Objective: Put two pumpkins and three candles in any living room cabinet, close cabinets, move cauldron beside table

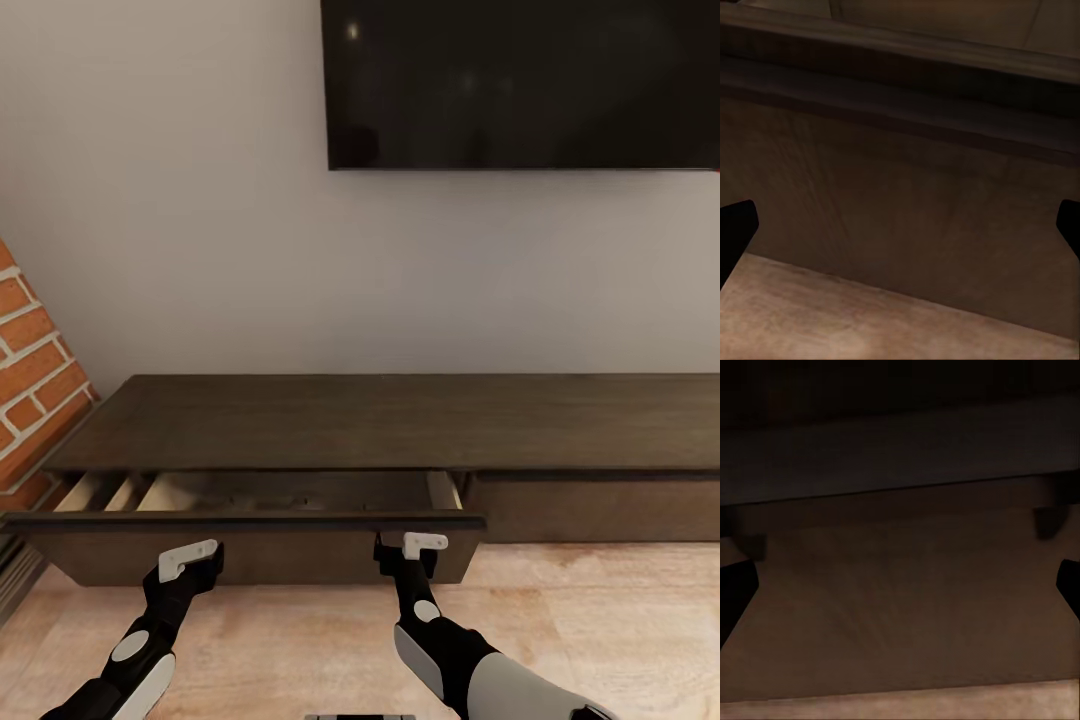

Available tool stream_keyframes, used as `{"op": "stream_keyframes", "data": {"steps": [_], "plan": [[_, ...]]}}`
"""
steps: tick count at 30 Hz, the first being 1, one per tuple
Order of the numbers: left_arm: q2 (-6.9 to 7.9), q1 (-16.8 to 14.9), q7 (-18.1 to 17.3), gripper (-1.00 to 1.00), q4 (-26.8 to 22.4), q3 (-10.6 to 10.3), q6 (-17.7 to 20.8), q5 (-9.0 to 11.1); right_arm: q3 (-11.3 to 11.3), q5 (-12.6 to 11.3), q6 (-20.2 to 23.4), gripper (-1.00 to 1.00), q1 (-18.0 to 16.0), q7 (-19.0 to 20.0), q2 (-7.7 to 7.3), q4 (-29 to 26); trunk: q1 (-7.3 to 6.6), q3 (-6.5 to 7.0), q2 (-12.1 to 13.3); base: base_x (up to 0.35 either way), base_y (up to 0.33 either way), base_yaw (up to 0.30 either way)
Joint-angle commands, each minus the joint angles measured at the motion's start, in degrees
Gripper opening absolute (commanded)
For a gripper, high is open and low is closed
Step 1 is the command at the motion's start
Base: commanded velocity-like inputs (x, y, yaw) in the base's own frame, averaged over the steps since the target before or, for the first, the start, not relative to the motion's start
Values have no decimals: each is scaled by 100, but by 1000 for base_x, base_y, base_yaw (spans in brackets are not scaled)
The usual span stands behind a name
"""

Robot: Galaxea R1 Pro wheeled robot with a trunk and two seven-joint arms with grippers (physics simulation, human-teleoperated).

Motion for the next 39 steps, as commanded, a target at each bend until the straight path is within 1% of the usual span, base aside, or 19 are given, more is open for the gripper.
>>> {"op": "stream_keyframes", "data": {"steps": [1,20,26,31,39], "plan": [[9,-7,39,100,-4,-28,-32,58,46,-31,-29,100,-9,-27,0,2,0,-4,-2,122,0,0],[-1,-6,39,100,-4,-28,-33,58,46,-30,-29,100,-9,-28,0,-1,0,-4,-2,157,59,0],[-7,-7,39,100,-4,-28,-30,52,46,-30,-29,100,-9,-27,0,-6,0,-4,-2,55,8,0],[-9,-7,39,100,-4,-28,-32,57,46,-30,-29,100,-9,-28,0,-7,0,-4,-2,179,1,0],[-9,-8,39,100,-4,-28,-33,58,46,-30,-29,100,-9,-28,0,-7,0,-4,-2,51,0,0]]}}
